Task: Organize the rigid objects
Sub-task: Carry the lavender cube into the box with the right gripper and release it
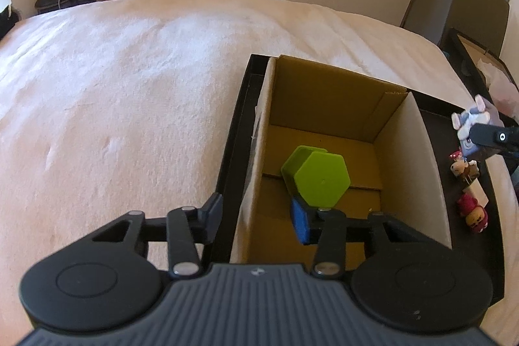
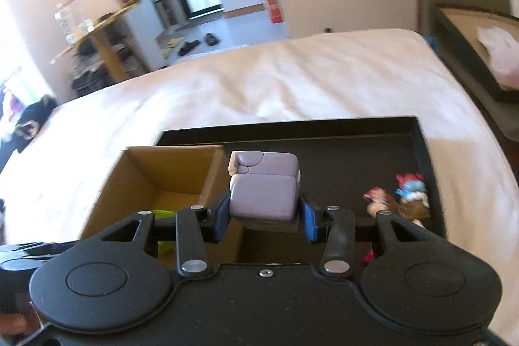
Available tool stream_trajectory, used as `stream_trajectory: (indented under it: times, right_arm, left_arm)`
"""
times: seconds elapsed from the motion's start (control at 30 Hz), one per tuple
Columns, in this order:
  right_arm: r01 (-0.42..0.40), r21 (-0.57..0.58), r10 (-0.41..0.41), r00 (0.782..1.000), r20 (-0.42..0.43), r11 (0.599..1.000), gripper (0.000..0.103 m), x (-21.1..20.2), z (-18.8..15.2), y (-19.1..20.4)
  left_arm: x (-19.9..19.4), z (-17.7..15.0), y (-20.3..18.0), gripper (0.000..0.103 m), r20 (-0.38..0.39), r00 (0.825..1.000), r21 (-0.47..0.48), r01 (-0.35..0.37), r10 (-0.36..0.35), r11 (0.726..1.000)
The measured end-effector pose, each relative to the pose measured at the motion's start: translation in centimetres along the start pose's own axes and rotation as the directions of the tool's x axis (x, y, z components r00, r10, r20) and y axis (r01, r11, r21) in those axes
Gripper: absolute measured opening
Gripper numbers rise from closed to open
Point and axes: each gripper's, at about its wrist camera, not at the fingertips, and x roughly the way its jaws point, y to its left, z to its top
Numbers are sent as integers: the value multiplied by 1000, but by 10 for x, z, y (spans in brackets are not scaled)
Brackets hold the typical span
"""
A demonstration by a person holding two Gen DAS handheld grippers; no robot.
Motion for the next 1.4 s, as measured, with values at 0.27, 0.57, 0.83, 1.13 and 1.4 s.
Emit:
stream_trajectory:
  times: [0.27,0.57,0.83,1.13,1.4]
  right_arm:
    - [-58,-92,58,998,-11,994,43,4,8,36]
    - [-86,-131,85,996,-14,988,43,12,9,61]
    - [-116,-177,110,993,-42,977,43,22,3,75]
    - [-60,-275,39,996,-81,960,44,43,-6,84]
    - [-15,-284,0,999,-53,959,46,36,-9,81]
  left_arm:
    - [0,-1,6,24,1,999,-16,34,-34,999]
    - [0,-3,10,18,18,998,-24,59,-59,998]
    - [-1,-3,13,15,22,997,-24,68,-67,997]
    - [3,-2,14,15,11,997,-33,74,-73,997]
    - [4,-1,17,15,13,996,-48,84,-83,995]
